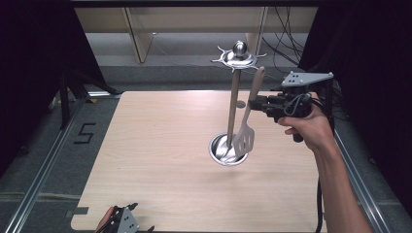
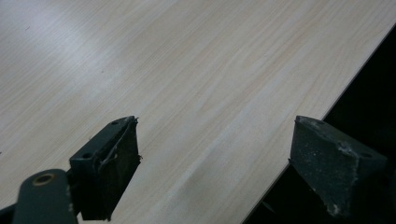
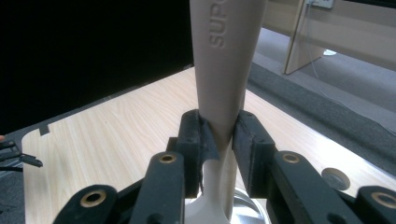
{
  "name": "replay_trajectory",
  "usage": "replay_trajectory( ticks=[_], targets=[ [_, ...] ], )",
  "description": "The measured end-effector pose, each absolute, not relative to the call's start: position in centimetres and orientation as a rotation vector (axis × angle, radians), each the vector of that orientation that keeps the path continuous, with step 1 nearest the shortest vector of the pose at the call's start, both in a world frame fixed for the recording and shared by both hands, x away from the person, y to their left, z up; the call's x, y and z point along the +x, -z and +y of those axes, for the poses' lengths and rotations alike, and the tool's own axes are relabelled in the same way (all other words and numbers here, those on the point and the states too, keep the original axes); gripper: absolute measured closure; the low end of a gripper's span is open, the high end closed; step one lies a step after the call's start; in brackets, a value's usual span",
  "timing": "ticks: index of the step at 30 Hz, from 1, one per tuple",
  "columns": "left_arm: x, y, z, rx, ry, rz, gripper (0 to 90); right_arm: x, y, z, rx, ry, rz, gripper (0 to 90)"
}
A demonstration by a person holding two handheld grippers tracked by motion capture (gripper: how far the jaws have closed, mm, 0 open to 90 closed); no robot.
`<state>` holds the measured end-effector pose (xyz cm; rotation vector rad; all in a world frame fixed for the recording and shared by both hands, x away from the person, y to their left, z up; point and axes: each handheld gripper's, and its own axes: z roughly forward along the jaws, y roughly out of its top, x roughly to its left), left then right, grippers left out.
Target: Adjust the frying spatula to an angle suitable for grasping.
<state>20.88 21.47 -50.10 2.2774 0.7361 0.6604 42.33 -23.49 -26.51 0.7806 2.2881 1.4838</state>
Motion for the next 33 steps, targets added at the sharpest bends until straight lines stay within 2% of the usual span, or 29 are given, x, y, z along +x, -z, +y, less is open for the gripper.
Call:
replay_trajectory(
  ticks=[6,9,10,11,17,19,25,33],
  targets=[
    [20.9,50.1,21.5,2.275,-0.674,0.736,15.0,41.9,26.5,-23.7,0.834,-1.536,2.27,66.5],
    [20.9,50.1,21.5,2.275,-0.673,0.735,15.0,41.4,26.4,-24.1,0.856,-1.541,2.247,58.2],
    [20.9,50.1,21.5,2.275,-0.673,0.735,15.0,41.4,26.4,-24.1,0.856,-1.541,2.247,58.2],
    [20.9,50.3,21.2,2.23,-0.668,0.765,15.0,41.2,26.4,-24.4,0.871,-1.554,2.223,54.6],
    [20.9,50.3,21.2,2.234,-0.665,0.765,15.0,40.1,27.2,-25.3,0.908,-1.543,2.186,48.1],
    [20.9,50.0,21.4,2.283,-0.662,0.734,15.0,39.8,27.5,-25.4,0.924,-1.543,2.176,47.5],
    [20.8,50.3,21.2,2.229,-0.668,0.764,15.0,39.0,28.4,-25.4,0.894,-1.514,2.193,46.1],
    [20.9,50.1,21.4,2.272,-0.668,0.734,15.0,38.2,29.6,-25.6,0.899,-1.426,2.191,45.2]
  ],
)
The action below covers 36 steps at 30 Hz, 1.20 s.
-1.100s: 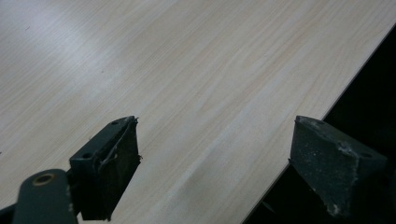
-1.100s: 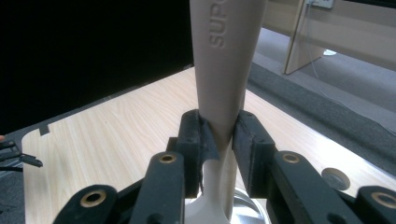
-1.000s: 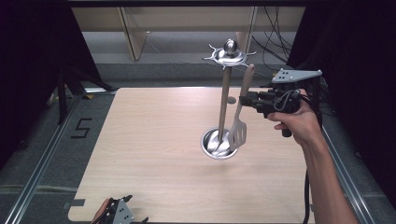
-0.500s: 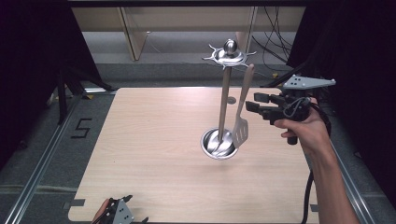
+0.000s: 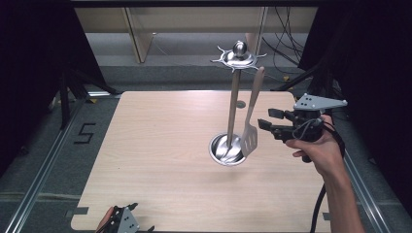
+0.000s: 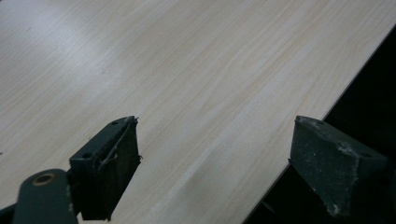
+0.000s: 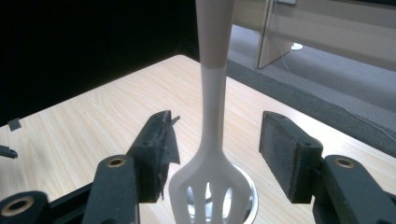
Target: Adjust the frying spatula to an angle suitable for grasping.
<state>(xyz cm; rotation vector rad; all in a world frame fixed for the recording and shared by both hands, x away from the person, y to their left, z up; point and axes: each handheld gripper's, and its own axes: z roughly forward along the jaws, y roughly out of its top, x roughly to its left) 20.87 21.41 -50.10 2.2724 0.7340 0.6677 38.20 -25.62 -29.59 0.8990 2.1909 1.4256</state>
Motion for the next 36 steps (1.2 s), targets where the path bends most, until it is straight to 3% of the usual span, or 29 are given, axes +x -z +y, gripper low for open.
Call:
replay_trajectory(
  ticks=[6,13,36],
  targets=[
    [20.8,50.3,21.2,2.223,-0.67,0.765,15.0,37.8,30.4,-25.8,0.915,-1.417,2.166,44.3],
    [20.9,50.1,21.4,2.284,-0.666,0.73,15.0,37.5,31.8,-26.1,0.91,-1.402,2.158,42.8],
    [20.9,50.0,21.5,2.272,-0.669,0.728,15.0,36.6,35.2,-27.6,0.99,-1.299,2.168,38.9]
  ],
)
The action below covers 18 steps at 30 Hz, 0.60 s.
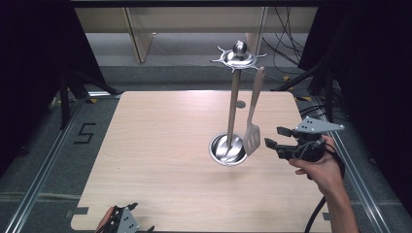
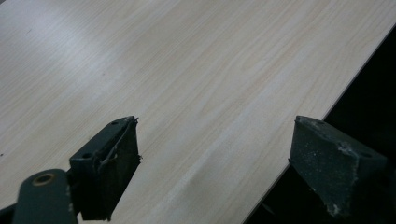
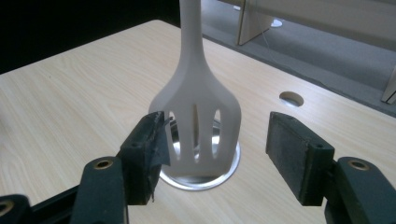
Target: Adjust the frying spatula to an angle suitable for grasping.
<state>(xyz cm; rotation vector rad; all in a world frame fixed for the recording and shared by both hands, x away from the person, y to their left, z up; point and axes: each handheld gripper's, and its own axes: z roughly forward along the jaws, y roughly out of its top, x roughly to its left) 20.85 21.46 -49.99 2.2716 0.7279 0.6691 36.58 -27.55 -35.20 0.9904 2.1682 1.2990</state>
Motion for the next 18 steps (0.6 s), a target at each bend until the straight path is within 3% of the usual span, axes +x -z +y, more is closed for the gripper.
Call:
replay_trajectory(
  ticks=[18],
  targets=[
    [21.1,50.1,21.1,2.245,-0.678,0.751,15.0,36.3,37.7,-27.6,1.028,-1.287,2.205,38.2]
  ],
)
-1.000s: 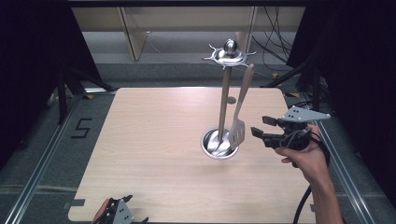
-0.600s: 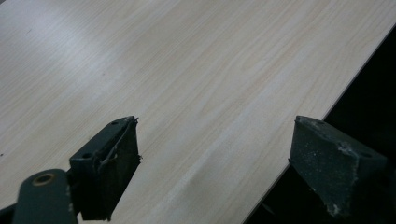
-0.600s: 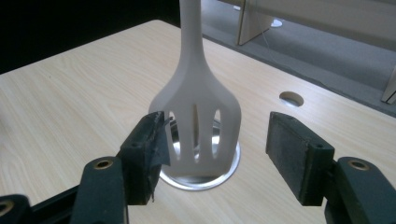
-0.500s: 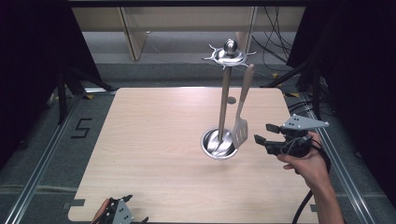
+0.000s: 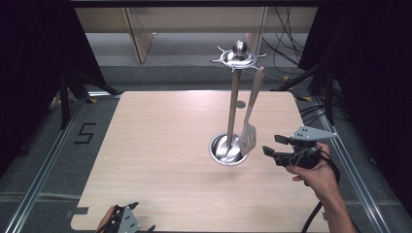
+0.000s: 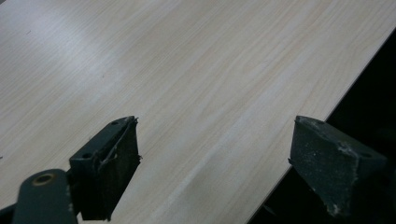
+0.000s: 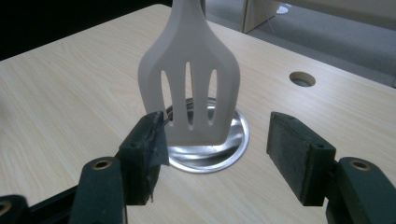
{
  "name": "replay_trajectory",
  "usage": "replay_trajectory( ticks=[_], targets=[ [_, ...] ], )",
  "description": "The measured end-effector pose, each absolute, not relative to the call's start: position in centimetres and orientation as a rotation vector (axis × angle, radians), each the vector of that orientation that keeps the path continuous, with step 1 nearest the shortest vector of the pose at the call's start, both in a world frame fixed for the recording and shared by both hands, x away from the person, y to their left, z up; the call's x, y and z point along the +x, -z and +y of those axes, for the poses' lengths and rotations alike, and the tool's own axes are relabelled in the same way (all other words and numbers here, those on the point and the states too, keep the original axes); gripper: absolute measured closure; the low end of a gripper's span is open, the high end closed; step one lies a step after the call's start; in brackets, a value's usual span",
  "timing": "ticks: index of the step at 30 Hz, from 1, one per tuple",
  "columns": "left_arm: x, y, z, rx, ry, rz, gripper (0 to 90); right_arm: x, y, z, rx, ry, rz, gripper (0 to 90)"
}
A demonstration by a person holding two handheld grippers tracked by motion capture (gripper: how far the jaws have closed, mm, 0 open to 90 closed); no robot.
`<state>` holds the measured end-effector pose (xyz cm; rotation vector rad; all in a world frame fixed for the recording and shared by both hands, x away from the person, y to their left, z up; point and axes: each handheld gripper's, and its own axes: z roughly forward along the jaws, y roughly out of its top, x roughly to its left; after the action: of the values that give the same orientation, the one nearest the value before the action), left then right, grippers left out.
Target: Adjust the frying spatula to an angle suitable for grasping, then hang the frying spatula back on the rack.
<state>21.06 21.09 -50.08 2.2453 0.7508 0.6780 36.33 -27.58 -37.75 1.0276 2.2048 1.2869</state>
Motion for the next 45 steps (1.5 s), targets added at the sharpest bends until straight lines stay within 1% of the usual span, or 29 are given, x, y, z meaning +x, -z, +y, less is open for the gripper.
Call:
replay_trajectory(
  ticks=[5,9,12,17,21,25,26,27,45],
  targets=[
    [21.1,49.9,21.3,2.278,-0.675,0.733,15.0,36.1,38.4,-28.0,1.032,-1.281,2.221,38.0],
    [21.0,50.1,21.1,2.238,-0.672,0.751,15.0,35.9,39.3,-28.4,1.063,-1.268,2.234,37.8],
    [20.9,49.9,21.4,2.277,-0.667,0.719,15.0,35.8,40.0,-28.5,1.067,-1.245,2.25,37.7],
    [20.8,49.8,21.5,2.283,-0.675,0.724,15.0,35.7,40.6,-28.6,1.053,-1.226,2.256,37.6],
    [20.8,50.1,21.3,2.233,-0.671,0.763,15.0,35.6,40.8,-28.6,1.074,-1.235,2.269,37.5],
    [20.8,50.0,21.3,2.235,-0.685,0.753,15.0,35.7,41.2,-28.8,1.055,-1.217,2.282,37.4],
    [20.7,50.0,21.3,2.236,-0.682,0.754,15.0,35.5,41.4,-28.6,1.093,-1.234,2.276,37.4],
    [20.7,49.9,21.5,2.268,-0.683,0.731,15.0,35.5,41.4,-28.7,1.084,-1.223,2.282,37.4],
    [20.6,50.0,21.4,2.248,-0.679,0.744,15.0,34.4,42.9,-28.9,1.106,-1.229,2.312,37.1]
  ],
)
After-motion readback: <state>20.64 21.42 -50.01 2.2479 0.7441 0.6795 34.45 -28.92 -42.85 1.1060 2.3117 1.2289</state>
